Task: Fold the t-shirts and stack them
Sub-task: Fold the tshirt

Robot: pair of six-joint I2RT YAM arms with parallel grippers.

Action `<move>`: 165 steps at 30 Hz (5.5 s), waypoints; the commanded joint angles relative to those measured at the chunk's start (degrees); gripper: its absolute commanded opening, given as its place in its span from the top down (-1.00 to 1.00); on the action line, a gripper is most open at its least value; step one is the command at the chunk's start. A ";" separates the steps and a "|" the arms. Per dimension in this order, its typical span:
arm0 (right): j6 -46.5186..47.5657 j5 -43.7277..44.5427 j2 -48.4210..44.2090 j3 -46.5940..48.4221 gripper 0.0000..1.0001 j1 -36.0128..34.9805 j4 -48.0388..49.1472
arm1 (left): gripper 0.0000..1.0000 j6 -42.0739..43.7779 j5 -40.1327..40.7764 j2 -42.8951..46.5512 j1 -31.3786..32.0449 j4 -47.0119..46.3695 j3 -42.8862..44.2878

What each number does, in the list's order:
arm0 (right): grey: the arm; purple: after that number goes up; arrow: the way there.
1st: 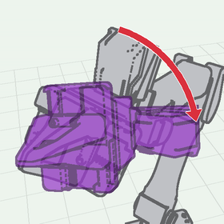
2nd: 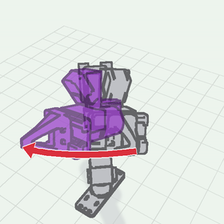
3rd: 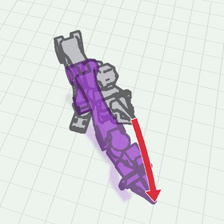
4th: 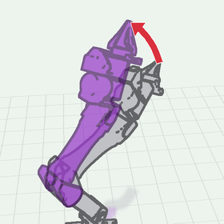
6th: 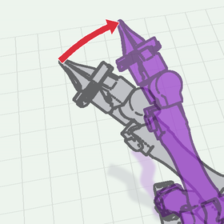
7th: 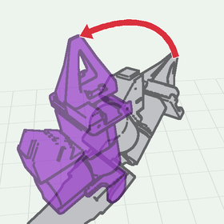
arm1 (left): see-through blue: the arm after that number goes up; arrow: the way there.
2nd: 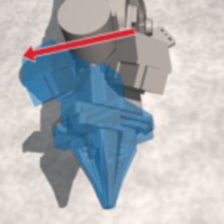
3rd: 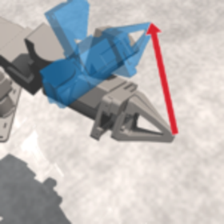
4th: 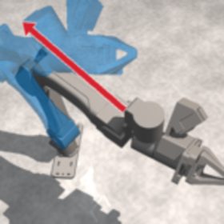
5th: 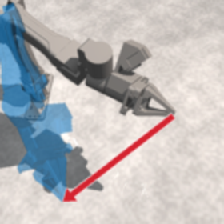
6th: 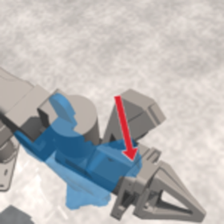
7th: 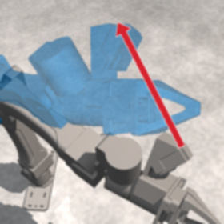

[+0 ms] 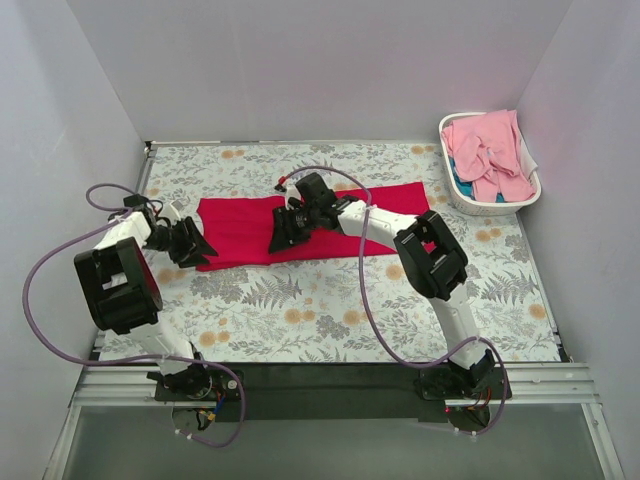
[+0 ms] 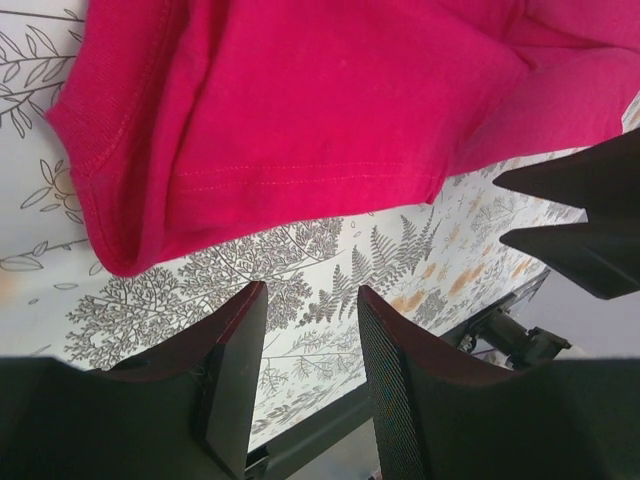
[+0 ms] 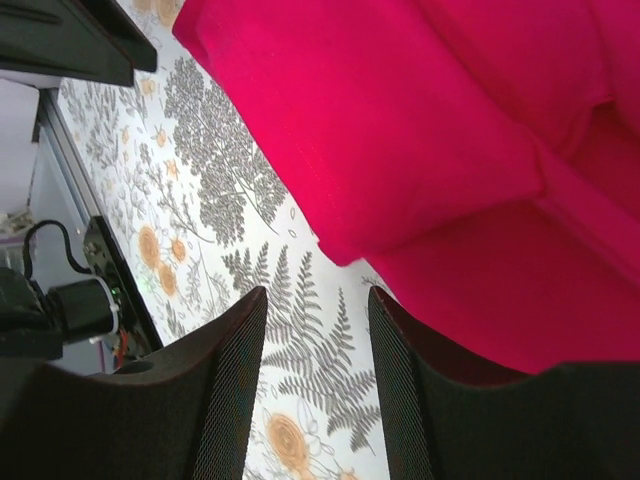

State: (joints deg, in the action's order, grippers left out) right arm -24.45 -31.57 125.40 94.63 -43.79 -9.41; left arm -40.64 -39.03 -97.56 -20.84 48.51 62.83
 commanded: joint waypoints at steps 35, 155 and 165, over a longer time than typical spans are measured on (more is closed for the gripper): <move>-18.18 -2.00 4.68 -4.54 0.27 -3.76 16.00 | 0.15 -3.04 0.09 -3.87 -0.17 -2.72 0.98; -19.06 -3.85 1.42 -11.84 0.05 -1.74 24.79 | 0.38 -2.33 5.45 -5.63 -0.52 -0.17 5.02; -20.73 -2.18 4.76 -8.50 -0.03 -1.91 24.88 | 0.37 -2.51 5.63 -5.54 -0.52 -0.35 4.94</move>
State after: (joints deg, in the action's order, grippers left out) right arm -44.07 -34.61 129.10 83.18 -45.67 13.74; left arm -43.27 -33.54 -106.37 -21.06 48.40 67.77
